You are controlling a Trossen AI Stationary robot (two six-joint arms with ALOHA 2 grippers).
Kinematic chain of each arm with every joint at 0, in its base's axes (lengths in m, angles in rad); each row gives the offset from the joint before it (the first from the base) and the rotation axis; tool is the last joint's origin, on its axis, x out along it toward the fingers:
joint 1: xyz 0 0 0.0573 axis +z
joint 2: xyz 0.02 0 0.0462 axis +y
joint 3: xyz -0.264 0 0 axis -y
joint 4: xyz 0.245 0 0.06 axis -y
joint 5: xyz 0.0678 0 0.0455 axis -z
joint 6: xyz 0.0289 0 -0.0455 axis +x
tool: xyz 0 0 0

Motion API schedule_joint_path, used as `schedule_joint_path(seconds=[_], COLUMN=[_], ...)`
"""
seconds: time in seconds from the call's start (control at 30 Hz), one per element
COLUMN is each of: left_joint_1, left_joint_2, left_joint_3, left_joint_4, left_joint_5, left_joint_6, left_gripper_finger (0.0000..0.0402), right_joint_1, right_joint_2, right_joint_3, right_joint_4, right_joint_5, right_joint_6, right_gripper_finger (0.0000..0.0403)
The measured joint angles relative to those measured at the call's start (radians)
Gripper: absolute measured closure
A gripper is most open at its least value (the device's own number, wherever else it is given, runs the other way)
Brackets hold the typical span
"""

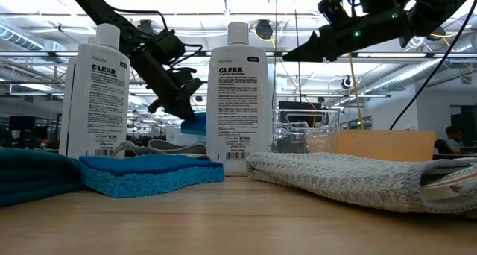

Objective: Pick & Place Kitchen Items
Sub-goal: Put the blue sponge into the white bin

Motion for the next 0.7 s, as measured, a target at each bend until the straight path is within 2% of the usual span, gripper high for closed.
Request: schedule_joint_path(seconds=[0.2,0.33,0.5,0.7], left_joint_1=[0.0,0.003,0.003,0.002], left_joint_2=[0.0,0.0,0.0,0.0], left_joint_3=[0.0,0.0,0.0,0.0], left_joint_4=[-0.035,-0.038,-0.072,-0.072], left_joint_5=[-0.035,-0.035,-0.035,-0.036], left_joint_6=[-0.009,-0.017,-0.025,-0.035], left_gripper_finger=[0.0385,0.0394,0.038,0.0383], right_joint_1=[0.0,0.0,0.0,0.0], right_joint_2=[0.0,0.0,0.0,0.0], right_joint_3=[0.0,0.0,0.0,0.0], right_joint_4=[0.003,0.017,0.025,0.024], right_joint_5=[0.0,0.0,0.0,0.0], right_joint_6=[-0.023,-0.026,-0.031,-0.034], right_gripper_finger=[0.0234,0.0234,0.0234,0.0234])
